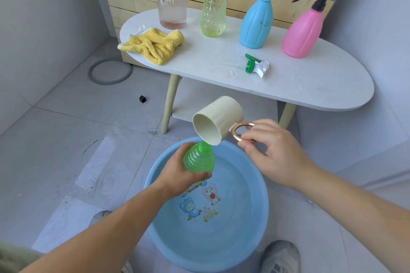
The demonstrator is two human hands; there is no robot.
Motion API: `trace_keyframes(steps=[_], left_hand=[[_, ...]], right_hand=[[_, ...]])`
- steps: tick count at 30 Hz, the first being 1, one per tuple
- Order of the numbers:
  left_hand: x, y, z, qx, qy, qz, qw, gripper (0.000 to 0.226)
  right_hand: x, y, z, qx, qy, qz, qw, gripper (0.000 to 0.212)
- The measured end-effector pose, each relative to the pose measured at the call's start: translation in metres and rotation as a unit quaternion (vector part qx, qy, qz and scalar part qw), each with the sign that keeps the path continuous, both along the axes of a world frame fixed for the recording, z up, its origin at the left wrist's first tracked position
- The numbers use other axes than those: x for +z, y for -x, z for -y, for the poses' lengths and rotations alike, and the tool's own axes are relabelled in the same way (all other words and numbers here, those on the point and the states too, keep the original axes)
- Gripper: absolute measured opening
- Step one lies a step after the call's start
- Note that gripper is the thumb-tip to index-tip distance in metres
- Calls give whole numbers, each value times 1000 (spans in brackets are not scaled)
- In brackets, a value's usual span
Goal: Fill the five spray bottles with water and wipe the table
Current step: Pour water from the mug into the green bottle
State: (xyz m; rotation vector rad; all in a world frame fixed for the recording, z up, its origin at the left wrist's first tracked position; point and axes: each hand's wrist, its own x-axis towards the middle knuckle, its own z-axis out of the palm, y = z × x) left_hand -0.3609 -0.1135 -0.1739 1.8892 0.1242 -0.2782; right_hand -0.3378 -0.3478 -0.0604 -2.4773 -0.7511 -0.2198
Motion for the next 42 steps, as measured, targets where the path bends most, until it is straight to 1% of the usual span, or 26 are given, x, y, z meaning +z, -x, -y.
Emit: trace_keyframes(steps=[1, 2, 4, 6, 9, 11, 12, 14, 17, 20, 25, 32, 42], left_hand=[[-2, 1, 0, 0, 2, 0, 1000, 74], [-3, 1, -1, 2, 3, 1, 1000, 74], [-8, 4, -3, 4, 2, -3, 1000, 73], [-13, 7, -5, 9, 3, -9, 1000, 70], [-17, 12, -6, 10, 7, -12, 1000, 65], [-20, 14, -7, 10, 11, -16, 1000, 64], [-22, 15, -7, 11, 11, -17, 1000, 64], [-26, 16, -9, 13, 11, -19, 1000, 63], [-35, 16, -10, 21, 3, -22, 1000, 69], [-42, 15, -11, 25, 0, -26, 999, 71], [-50, 14, -12, 25, -5, -34, 999, 66], [-58, 14, -12, 24, -7, -46, 999, 68], [-57, 13, -12, 25, -12, -42, 999, 67]], right_hand=[[-3, 1, -2, -44, -48, -59, 996, 24], [-7, 0, -4, -85, -95, -118, 985, 23], [-22, -4, -5, -153, -160, -213, 952, 25], [-47, -10, -3, -192, -176, -269, 928, 28], [-88, -13, -1, -230, -172, -349, 892, 29], [-112, -13, -1, -244, -162, -386, 875, 28], [-124, -12, -2, -244, -143, -393, 875, 29], [-146, -9, -4, -235, -84, -386, 888, 35], [-175, -6, -5, -223, -10, -372, 901, 43], [-191, -5, -5, -204, 25, -372, 905, 39], [-200, -8, 0, -177, 57, -379, 907, 34], [-207, -11, 4, -157, 105, -376, 907, 44], [-211, -9, 1, -138, 118, -369, 912, 47]])
